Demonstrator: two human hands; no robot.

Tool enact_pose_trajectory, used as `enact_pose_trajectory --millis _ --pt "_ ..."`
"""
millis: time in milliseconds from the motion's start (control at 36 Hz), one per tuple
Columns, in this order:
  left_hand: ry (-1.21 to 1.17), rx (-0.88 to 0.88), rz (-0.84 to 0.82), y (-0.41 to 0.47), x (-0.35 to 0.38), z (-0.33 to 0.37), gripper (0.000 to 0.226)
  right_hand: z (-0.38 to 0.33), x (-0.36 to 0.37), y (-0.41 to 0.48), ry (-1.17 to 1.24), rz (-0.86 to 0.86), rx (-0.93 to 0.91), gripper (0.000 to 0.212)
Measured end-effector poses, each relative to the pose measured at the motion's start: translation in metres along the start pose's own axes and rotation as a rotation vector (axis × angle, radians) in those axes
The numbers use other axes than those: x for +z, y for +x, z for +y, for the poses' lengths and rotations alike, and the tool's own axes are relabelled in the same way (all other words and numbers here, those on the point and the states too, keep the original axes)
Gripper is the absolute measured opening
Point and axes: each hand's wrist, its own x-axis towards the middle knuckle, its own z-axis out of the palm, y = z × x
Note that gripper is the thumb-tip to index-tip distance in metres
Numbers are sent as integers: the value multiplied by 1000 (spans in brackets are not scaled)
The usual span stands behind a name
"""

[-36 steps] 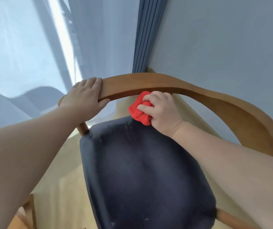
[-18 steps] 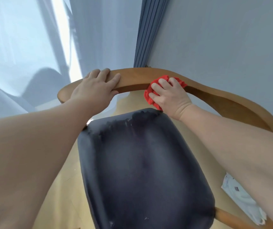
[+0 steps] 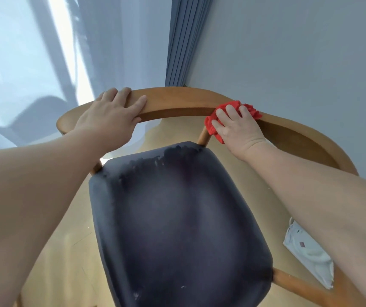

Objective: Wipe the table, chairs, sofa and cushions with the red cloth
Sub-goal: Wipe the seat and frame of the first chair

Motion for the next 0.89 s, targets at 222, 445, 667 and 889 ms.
enact_pose_trajectory --millis 222,445,667,889 --pt "41 -7 -20 0 0 1 50 15 26 -23 -120 -117 25 61" --pt "51 -10 -21 -1 1 1 49 33 44 -50 -268 -194 -75 62" --pt "77 -87 -23 -6 2 12 48 43 46 -63 -296 -256 -148 59" --pt "-91 -49 16 -22 -7 66 53 56 45 -88 -333 -319 -205 59"
